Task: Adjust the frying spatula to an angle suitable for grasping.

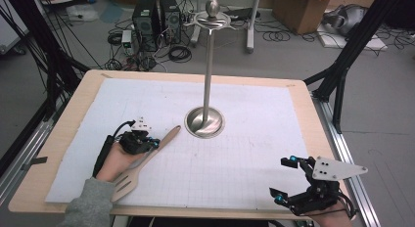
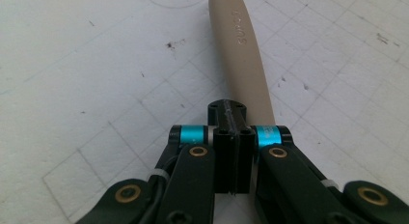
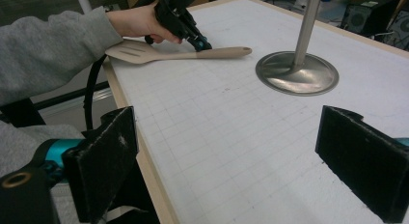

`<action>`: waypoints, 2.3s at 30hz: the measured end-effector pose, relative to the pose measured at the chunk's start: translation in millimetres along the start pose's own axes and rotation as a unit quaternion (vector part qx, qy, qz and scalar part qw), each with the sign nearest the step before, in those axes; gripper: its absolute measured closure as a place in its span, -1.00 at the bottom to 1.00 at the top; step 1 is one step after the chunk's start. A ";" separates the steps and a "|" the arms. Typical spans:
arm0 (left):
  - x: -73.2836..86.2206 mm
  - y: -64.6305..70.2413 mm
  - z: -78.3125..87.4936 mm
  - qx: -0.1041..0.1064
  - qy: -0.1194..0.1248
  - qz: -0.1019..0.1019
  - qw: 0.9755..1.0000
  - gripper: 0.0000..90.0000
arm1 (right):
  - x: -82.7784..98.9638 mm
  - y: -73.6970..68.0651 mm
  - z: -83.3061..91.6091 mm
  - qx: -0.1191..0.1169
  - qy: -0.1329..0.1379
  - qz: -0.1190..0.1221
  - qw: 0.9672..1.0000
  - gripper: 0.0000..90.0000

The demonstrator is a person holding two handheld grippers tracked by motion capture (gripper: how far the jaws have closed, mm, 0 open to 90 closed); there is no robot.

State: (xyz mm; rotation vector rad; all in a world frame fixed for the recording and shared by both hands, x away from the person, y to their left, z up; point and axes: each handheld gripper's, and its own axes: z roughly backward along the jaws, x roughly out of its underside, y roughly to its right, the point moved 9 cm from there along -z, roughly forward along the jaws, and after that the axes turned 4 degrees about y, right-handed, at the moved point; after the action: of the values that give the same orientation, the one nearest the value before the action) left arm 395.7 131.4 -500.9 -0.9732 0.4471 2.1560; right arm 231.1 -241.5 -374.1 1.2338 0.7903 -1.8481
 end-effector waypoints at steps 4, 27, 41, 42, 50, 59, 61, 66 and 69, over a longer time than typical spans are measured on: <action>-2.7 -3.6 5.1 -0.017 0.010 0.001 1.000 0.99 | -0.2 -0.2 0.1 -0.001 0.000 0.000 1.000 -0.85; -29.9 5.2 53.3 -0.022 0.096 0.045 0.994 0.55 | -6.1 5.1 -9.1 -0.010 0.003 0.008 1.000 -0.85; -22.4 4.3 76.9 -0.046 0.121 0.056 0.990 -0.34 | -19.2 10.4 -24.5 -0.036 0.015 0.018 0.999 -0.85; -21.9 4.6 78.2 -0.048 0.120 0.051 0.990 -0.34 | -20.3 11.3 -26.4 -0.038 0.017 0.018 0.999 -0.85; -18.1 18.0 83.3 -0.008 0.124 0.072 0.990 -0.73 | -26.4 13.2 -35.2 -0.054 0.022 0.021 0.998 -0.84; -15.8 26.2 89.9 0.008 0.132 0.065 0.989 -0.83 | -33.2 15.6 -39.2 -0.059 0.031 0.028 0.997 -0.85; -14.8 26.4 89.4 0.007 0.132 0.066 0.989 -0.83 | -33.4 16.5 -40.4 -0.060 0.031 0.030 0.997 -0.85; -11.5 26.1 87.6 0.004 0.128 0.071 0.989 -0.83 | -33.8 16.9 -42.5 -0.063 0.030 0.030 0.997 -0.85; -11.1 27.8 86.3 0.009 0.126 0.070 0.989 -0.83 | -33.6 15.9 -42.3 -0.063 0.030 0.028 0.997 -0.85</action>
State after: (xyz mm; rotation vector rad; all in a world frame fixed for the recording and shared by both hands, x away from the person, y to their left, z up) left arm 336.8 155.6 -435.4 -1.2435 0.6735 2.1560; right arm 272.4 -206.6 -358.2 1.2228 0.8825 -1.6966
